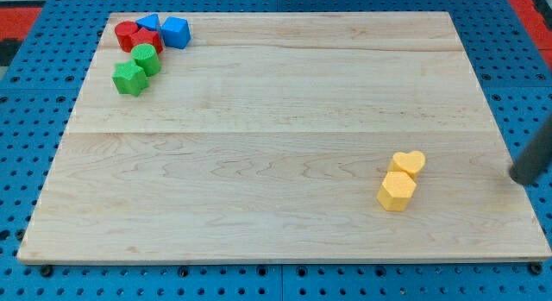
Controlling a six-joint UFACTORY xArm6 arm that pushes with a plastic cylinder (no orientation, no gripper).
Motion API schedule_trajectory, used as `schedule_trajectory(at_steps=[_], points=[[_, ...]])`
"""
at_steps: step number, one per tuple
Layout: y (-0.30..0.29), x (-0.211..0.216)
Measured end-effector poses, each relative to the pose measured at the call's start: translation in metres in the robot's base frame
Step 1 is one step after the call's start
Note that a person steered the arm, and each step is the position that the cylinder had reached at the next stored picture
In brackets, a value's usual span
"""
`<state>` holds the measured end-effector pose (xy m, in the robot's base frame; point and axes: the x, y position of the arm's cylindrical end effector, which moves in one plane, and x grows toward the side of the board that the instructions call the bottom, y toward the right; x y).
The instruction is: Push the yellow heart to the group of blocks
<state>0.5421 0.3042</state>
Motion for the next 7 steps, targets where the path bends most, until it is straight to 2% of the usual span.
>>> schedule_trajectory(at_steps=[1, 2, 4, 7], points=[[-0.016, 0.029], [-0.068, 0.029], [-0.123, 0.016], [-0.122, 0.005]])
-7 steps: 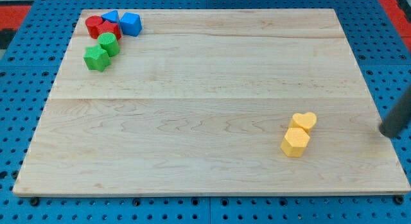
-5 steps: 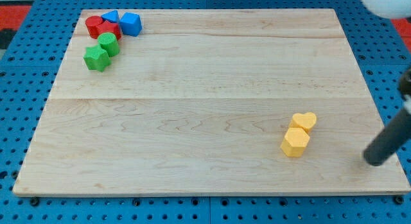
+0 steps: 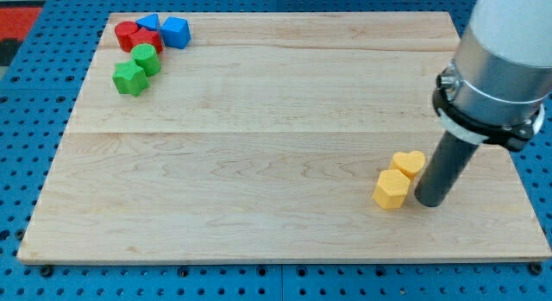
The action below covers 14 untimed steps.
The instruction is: Push the yellow heart to the group of blocks
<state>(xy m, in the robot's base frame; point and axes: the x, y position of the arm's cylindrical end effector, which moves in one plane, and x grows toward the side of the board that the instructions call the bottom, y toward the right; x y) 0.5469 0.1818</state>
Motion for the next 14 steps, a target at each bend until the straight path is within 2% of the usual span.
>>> schedule_trajectory(at_steps=[1, 3, 5, 7, 8, 9, 10, 11, 12, 13, 14], points=[[-0.010, -0.025], [-0.123, -0.073], [-0.082, -0.052], [-0.070, -0.087], [-0.041, -0.085], [-0.013, -0.100], [-0.033, -0.139], [-0.021, -0.157], [0.047, -0.157], [0.011, -0.190], [-0.106, -0.212]])
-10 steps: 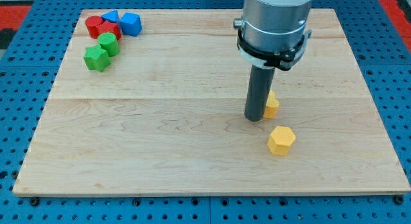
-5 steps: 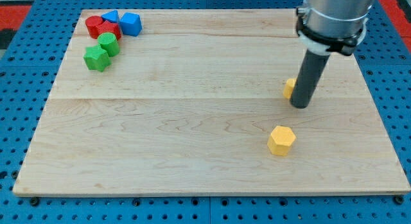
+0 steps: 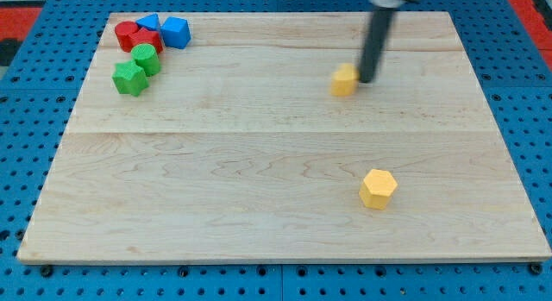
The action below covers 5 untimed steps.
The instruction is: Push the yellow heart to the group of blocks
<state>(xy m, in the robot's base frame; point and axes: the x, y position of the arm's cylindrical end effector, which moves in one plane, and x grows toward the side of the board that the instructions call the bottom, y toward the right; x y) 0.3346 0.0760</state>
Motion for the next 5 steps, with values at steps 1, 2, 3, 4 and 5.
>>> schedule_trajectory(at_steps=[1, 2, 3, 4, 5], points=[[-0.122, -0.003], [-0.038, 0.004], [-0.041, 0.032], [-0.122, 0.048], [-0.203, 0.034]])
